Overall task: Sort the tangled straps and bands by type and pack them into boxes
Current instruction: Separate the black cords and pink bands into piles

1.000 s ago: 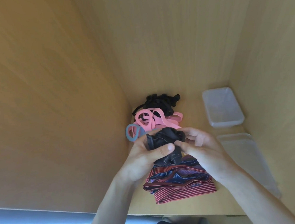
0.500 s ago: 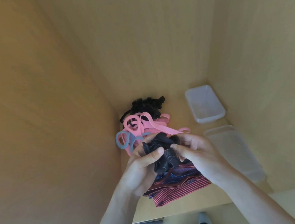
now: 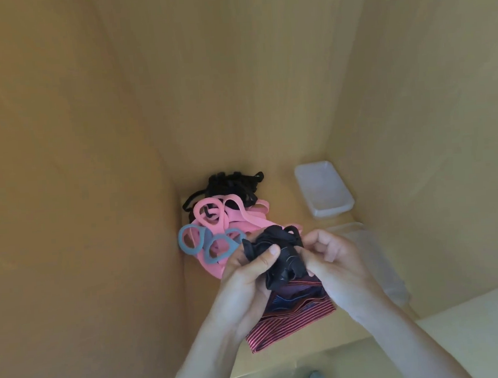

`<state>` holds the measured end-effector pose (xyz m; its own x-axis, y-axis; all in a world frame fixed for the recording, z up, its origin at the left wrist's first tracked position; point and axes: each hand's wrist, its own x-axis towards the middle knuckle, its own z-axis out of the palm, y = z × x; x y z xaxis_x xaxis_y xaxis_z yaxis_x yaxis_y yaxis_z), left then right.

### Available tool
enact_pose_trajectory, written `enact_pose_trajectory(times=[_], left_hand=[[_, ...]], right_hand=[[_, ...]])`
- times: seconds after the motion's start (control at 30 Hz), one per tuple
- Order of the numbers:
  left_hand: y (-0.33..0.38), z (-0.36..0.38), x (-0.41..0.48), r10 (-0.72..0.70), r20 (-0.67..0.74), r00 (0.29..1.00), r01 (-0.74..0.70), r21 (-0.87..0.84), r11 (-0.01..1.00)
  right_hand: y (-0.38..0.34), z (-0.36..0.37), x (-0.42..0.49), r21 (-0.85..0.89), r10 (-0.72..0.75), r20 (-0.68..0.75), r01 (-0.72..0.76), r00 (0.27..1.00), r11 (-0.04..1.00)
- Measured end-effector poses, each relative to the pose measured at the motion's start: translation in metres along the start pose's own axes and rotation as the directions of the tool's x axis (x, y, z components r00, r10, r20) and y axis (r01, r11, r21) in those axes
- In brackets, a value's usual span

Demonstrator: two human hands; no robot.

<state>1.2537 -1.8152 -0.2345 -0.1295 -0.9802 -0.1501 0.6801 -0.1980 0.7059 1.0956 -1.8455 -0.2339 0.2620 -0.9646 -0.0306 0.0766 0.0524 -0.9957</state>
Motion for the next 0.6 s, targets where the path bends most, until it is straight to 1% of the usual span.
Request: enact_pose_trajectory(times=[0.07, 0.17, 0.23, 0.33, 0.4, 0.53, 0.6], left_hand=[[0.0, 0.0, -0.001, -0.019, -0.006, 1.0, 0.019, 0.044, 0.999], [0.003, 0.001, -0.002, -0.066, -0.041, 0.997, 0.073, 0.205, 0.976], [0.005, 0.002, -0.001, -0.08, -0.06, 0.995, 0.093, 0.266, 0.96], [0.005, 0.007, 0.005, -0.022, -0.088, 0.996, 0.042, 0.229, 0.973], [0.001, 0.011, 0.01, 0.024, -0.108, 0.994, -0.003, 0.192, 0.981], [-0.007, 0.017, 0.02, 0.052, -0.168, 0.984, -0.025, 0.16, 0.987], [-0.007, 0.018, 0.022, 0.075, -0.167, 0.983, -0.046, 0.174, 0.984]], right_hand=[[0.002, 0.002, 0.001, -0.064, -0.025, -0.01, 0.024, 1.0, 0.998], [0.005, 0.003, 0.007, -0.155, -0.074, -0.007, 0.072, 0.997, 0.985], [0.006, 0.001, 0.013, -0.186, -0.095, 0.026, 0.098, 0.995, 0.978], [0.004, -0.007, 0.022, -0.138, -0.071, 0.088, 0.082, 0.994, 0.987], [0.004, -0.016, 0.029, -0.138, -0.064, 0.125, 0.081, 0.99, 0.987], [0.007, -0.029, 0.042, -0.098, -0.09, 0.18, 0.109, 0.98, 0.989], [0.008, -0.032, 0.045, -0.066, -0.088, 0.196, 0.103, 0.977, 0.992]])
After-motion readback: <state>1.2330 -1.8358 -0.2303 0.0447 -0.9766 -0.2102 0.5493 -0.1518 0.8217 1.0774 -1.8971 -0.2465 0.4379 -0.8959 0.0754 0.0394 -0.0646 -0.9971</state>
